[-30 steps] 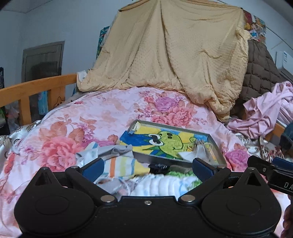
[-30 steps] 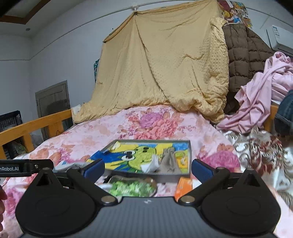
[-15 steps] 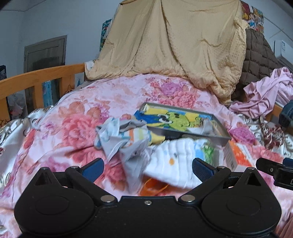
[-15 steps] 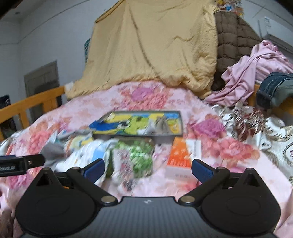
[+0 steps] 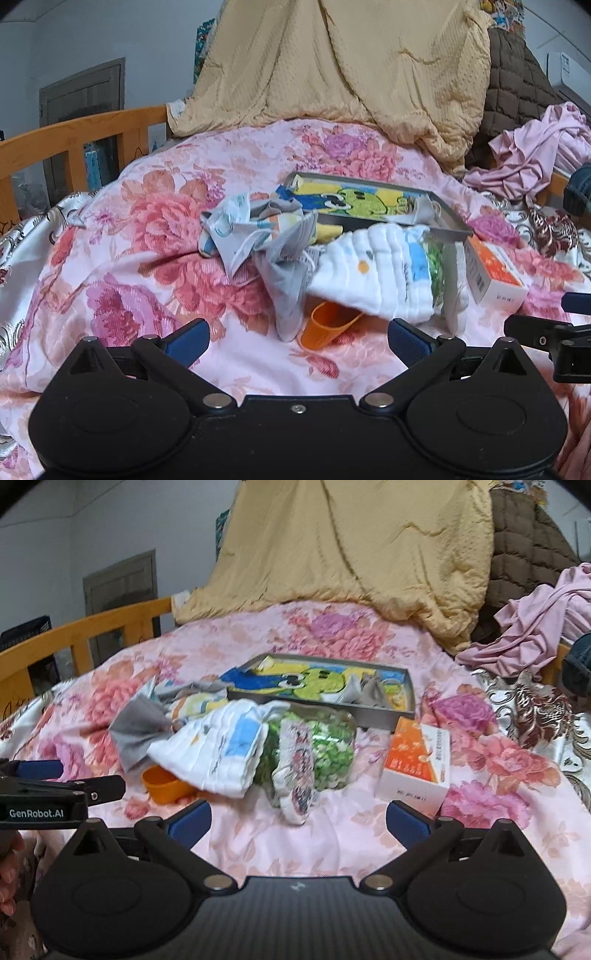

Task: Organize soft objects
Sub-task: 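Move both tools back over the remaining items, then grasp the white folded gauze towel with the left tool while the right tool grasps the printed foil packet, then lift the towel with the left tool toward the tray while the right tool carries the foil packet there, then lower the towel and foil packet into the tray and open both tools, then move both tools back over the remaining items beside the tray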

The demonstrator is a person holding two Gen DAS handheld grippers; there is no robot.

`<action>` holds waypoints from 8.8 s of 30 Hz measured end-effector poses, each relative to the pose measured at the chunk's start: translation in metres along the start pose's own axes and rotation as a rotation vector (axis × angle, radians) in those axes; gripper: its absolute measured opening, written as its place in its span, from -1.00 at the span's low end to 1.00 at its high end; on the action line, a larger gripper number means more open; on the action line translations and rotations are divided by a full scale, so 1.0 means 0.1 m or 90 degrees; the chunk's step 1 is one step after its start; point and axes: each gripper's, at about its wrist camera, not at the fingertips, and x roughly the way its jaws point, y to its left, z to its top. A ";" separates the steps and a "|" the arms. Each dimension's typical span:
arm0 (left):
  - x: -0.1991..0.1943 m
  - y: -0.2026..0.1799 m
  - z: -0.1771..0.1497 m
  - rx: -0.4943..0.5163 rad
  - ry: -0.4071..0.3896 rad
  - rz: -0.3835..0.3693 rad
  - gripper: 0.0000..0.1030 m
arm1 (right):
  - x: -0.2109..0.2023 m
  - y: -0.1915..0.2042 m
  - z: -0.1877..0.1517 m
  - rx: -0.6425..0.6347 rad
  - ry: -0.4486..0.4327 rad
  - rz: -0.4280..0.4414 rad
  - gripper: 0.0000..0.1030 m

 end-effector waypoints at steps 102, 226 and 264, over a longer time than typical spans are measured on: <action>1.37 -0.33 0.76 0.084 0.181 -0.188 0.00 | 0.93 -0.14 0.32 -0.083 0.085 0.081 -0.48; 1.91 -0.54 1.83 -0.104 0.023 0.007 0.88 | 1.60 -1.21 1.43 0.086 -0.142 0.051 0.99; -0.03 0.00 0.76 -0.048 -0.017 -0.070 0.98 | -0.23 -0.54 0.36 0.117 -0.190 0.051 0.99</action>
